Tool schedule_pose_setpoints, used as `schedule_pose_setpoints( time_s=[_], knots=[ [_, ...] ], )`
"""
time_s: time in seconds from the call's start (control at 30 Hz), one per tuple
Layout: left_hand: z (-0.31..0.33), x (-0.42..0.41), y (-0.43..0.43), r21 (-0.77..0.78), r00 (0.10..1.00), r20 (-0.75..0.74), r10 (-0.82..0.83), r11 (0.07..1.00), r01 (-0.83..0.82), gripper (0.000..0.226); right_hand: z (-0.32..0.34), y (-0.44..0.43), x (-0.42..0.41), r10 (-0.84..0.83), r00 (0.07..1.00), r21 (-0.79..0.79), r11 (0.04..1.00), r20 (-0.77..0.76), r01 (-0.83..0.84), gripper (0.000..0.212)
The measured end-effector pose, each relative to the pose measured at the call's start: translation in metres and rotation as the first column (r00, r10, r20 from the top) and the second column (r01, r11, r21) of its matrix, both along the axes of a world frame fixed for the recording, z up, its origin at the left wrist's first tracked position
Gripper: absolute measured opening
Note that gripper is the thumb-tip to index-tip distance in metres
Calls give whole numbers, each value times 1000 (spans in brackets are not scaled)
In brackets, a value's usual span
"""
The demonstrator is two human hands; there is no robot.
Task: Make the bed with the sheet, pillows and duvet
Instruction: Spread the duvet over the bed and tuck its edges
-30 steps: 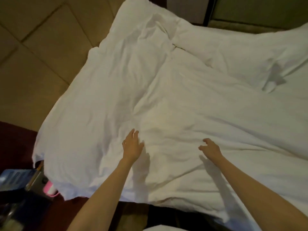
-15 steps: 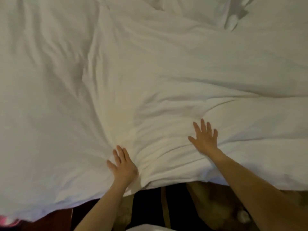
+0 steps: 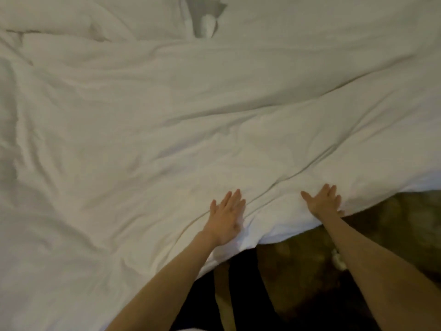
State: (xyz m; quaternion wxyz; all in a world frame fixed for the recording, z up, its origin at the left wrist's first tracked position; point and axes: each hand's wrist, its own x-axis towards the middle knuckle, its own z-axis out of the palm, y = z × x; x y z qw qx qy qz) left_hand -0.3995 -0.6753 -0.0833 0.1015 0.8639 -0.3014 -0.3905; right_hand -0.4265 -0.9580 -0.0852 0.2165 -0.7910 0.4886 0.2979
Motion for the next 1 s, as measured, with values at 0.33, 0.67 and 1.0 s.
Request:
schedule_pose_setpoints(
  time_s=[0.33, 0.67, 1.0],
  knots=[
    [-20, -25, -111, 330, 995, 45, -86, 942, 66, 112, -22, -85, -15, -951, 293, 624, 288, 98, 726, 64],
    [-9, -10, -175, 2, 861, -325, -392, 910, 415, 32, 30, -112, -108, -934, 121, 344, 241, 335, 908, 17],
    [-7, -21, -190, 94, 924, -317, -214, 962, 255, 51, 9, -124, -129, -822, 551, 268, 569, 145, 778, 62]
  ],
)
